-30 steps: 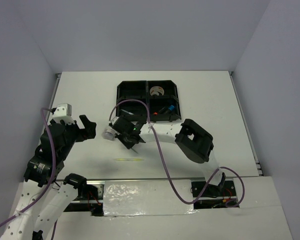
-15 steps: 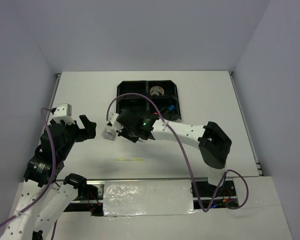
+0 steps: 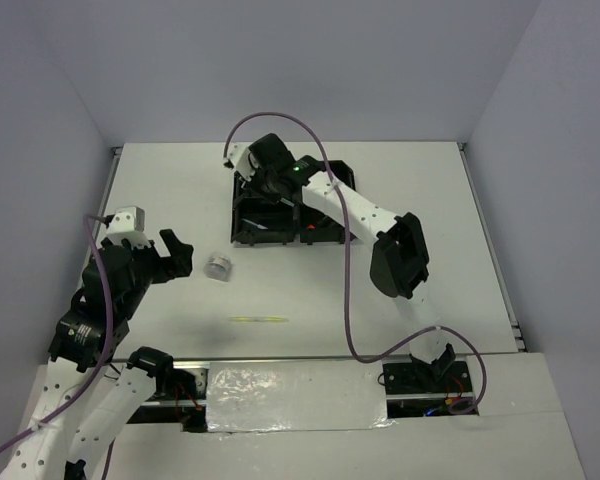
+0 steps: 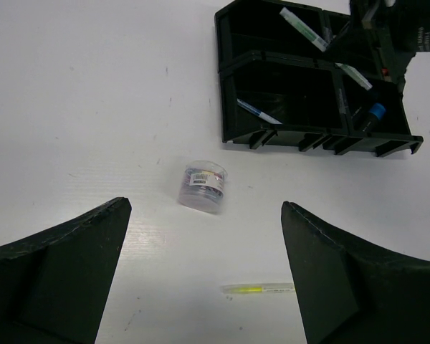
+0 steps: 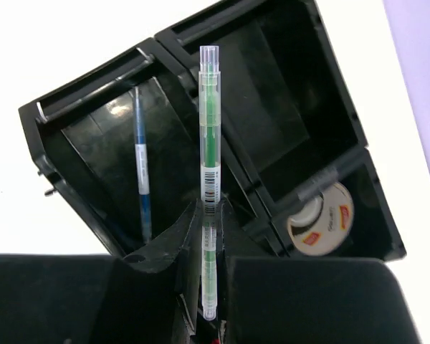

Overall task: Sort the stationery into containers
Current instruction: Place the pen in the storage box, then pick up the pen from the center of the board.

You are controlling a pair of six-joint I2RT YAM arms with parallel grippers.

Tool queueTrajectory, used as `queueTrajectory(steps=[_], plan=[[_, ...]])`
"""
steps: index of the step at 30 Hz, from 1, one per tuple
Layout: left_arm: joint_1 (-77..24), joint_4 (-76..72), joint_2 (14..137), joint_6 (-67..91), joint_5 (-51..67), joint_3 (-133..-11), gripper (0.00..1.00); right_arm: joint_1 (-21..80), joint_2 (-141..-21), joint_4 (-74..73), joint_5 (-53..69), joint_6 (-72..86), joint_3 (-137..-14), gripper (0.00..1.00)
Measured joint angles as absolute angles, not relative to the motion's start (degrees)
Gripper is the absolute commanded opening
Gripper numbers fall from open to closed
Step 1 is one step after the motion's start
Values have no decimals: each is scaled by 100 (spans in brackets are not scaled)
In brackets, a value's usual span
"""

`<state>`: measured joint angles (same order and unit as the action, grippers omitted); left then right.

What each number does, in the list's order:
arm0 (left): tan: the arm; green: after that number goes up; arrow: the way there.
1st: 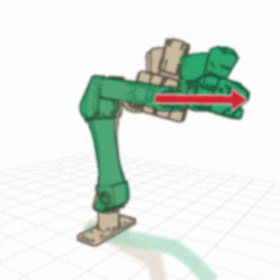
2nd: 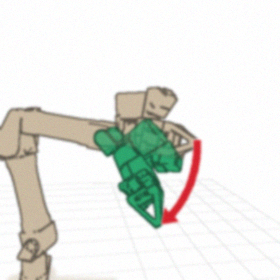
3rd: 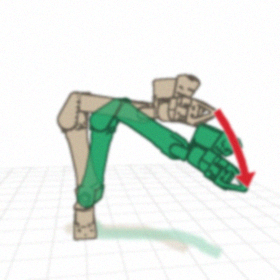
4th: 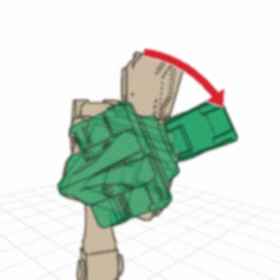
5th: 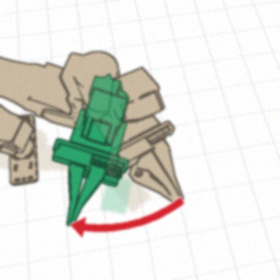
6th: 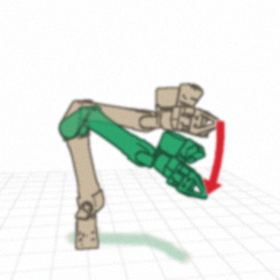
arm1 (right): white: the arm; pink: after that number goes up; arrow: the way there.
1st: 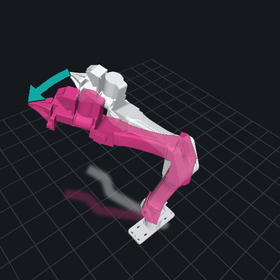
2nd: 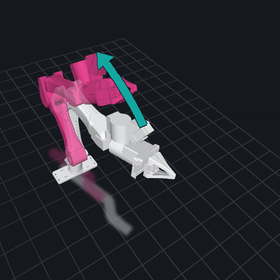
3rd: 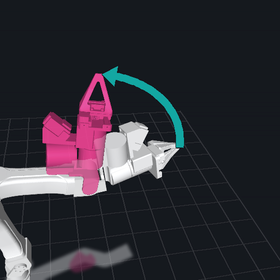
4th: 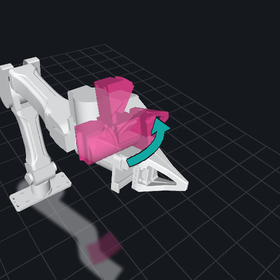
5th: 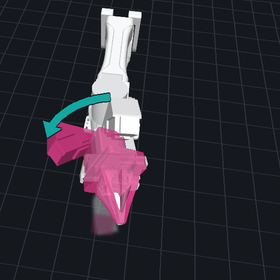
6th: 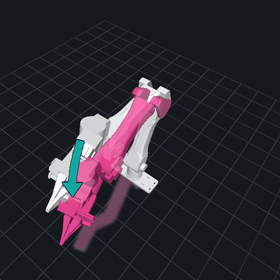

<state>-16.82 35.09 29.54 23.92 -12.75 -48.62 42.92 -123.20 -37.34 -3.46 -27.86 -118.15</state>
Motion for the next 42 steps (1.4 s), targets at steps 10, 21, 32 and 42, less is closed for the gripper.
queueTrajectory(steps=[10, 21, 32, 42], plan=[[-1682, 3509, 2954, 2390, -1267, -4862, 99, 4497, -12969, -4097, -322, -2834, -12210, 29], [-1682, 3509, 2954, 2390, -1253, -4862, 99, 4554, -12720, -4123, -325, -2744, -11942, 59], [-1682, 3573, 2853, 2427, -1590, -4862, 99, 6560, -10044, -3288, 220, -1898, -8521, 59], [-1682, 3743, 2648, 2569, -2158, -4862, 99, 7159, -11037, -2956, -84, -1282, -7636, 57]])
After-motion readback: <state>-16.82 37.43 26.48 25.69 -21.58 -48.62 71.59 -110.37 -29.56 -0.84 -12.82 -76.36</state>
